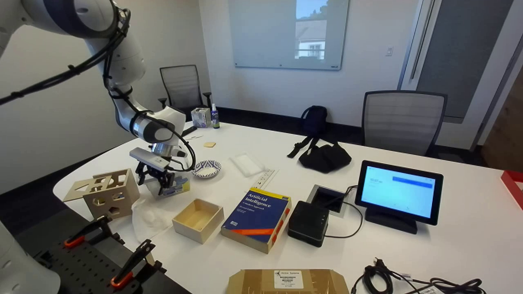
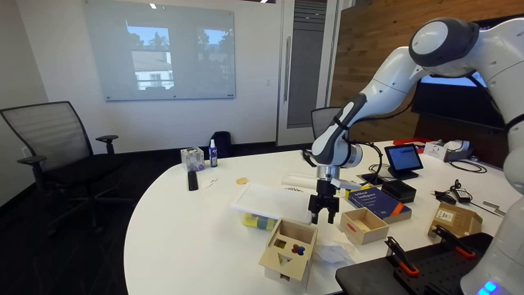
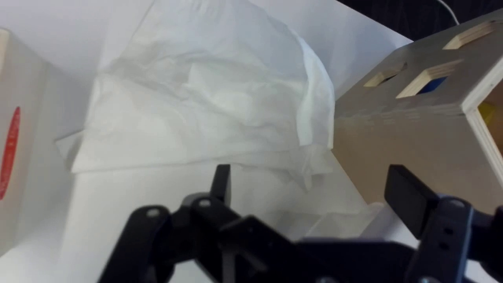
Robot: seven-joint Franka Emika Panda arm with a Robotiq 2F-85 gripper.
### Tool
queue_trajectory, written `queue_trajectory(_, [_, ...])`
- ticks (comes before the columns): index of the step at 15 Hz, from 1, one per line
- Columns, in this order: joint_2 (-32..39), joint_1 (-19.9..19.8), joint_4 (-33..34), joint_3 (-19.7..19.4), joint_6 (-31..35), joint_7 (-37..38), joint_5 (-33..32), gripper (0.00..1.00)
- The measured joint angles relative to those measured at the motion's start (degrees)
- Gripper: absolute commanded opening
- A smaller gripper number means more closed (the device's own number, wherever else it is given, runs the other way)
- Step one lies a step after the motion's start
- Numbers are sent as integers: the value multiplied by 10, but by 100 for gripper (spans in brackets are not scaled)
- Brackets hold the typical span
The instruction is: Use the paper towel to clean the book
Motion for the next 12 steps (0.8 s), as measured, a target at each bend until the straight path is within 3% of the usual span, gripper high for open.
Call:
queue_trajectory(6, [-126,6,-72,-22,31,88,25,100])
queue_trajectory(12, [-278,36,-149,-55,36,153,21,100])
